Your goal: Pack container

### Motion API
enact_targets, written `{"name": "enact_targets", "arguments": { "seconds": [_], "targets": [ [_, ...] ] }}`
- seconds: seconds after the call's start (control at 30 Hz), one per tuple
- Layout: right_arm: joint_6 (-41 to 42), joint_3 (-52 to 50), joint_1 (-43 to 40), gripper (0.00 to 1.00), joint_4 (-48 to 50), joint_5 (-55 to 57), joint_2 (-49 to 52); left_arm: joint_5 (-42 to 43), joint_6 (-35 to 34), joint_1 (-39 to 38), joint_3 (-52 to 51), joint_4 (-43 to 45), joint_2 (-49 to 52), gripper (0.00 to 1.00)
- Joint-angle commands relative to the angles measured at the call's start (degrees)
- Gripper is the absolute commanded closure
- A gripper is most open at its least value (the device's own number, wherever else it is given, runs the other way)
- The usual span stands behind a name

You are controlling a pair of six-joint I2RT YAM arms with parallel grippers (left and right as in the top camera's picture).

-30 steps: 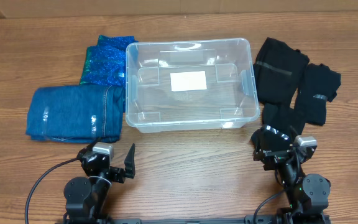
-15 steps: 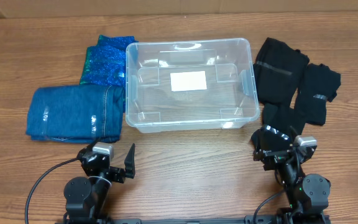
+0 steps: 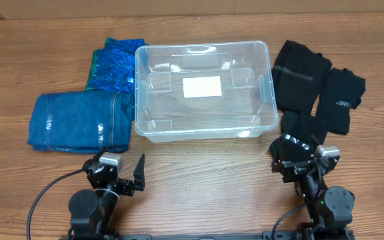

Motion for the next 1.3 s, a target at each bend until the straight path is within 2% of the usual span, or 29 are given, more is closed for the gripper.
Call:
{"name": "enact_targets", "arguments": {
  "seconds": [0.0, 1.27],
  "targets": [
    [0.0, 0.0, -0.4, 0.00, 0.4, -0.3, -0.6, 0.2, 1.0, -0.3, -0.4, 0.4, -0.7, 0.00],
    [0.0, 0.0, -0.4, 0.00, 3.0, -2.3, -0.6, 0.2, 1.0, -0.3, -0.4, 0.4, -0.7, 0.00]
  ]
}}
